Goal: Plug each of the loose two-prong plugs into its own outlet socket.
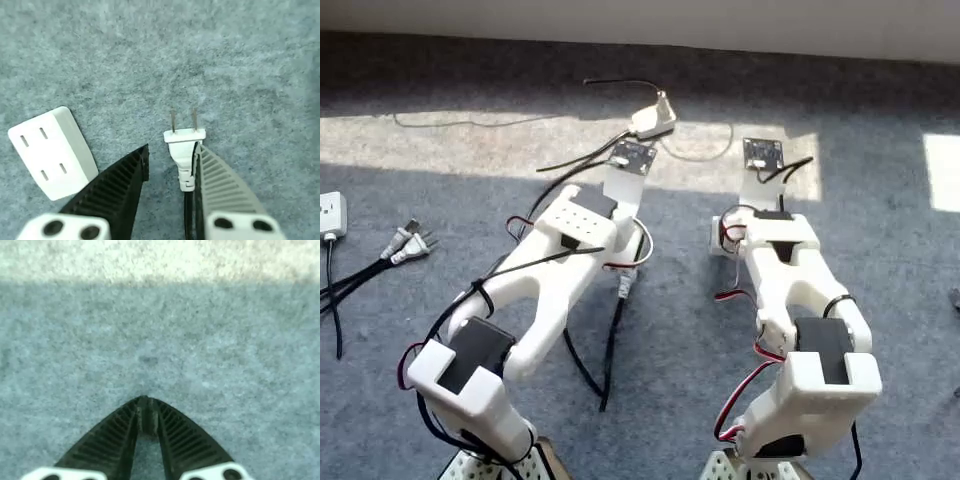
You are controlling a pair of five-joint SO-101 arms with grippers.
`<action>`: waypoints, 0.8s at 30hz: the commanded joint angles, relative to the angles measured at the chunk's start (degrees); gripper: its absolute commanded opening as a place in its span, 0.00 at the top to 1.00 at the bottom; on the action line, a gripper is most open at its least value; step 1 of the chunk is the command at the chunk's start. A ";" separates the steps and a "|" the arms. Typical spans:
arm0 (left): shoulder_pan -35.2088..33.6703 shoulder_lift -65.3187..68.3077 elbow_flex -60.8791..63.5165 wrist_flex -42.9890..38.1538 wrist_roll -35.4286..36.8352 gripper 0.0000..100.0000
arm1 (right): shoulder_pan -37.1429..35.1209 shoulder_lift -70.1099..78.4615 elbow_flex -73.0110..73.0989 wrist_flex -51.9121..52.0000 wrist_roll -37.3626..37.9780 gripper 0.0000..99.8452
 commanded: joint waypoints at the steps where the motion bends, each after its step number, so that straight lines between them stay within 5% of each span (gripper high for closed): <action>1: 1.54 -1.19 -0.48 -1.23 -0.26 0.84 | -0.04 0.13 -2.77 0.13 0.70 0.99; 24: 0.84 6.29 -4.44 -1.67 0.88 0.84 | -0.04 0.13 -2.59 0.13 0.88 0.99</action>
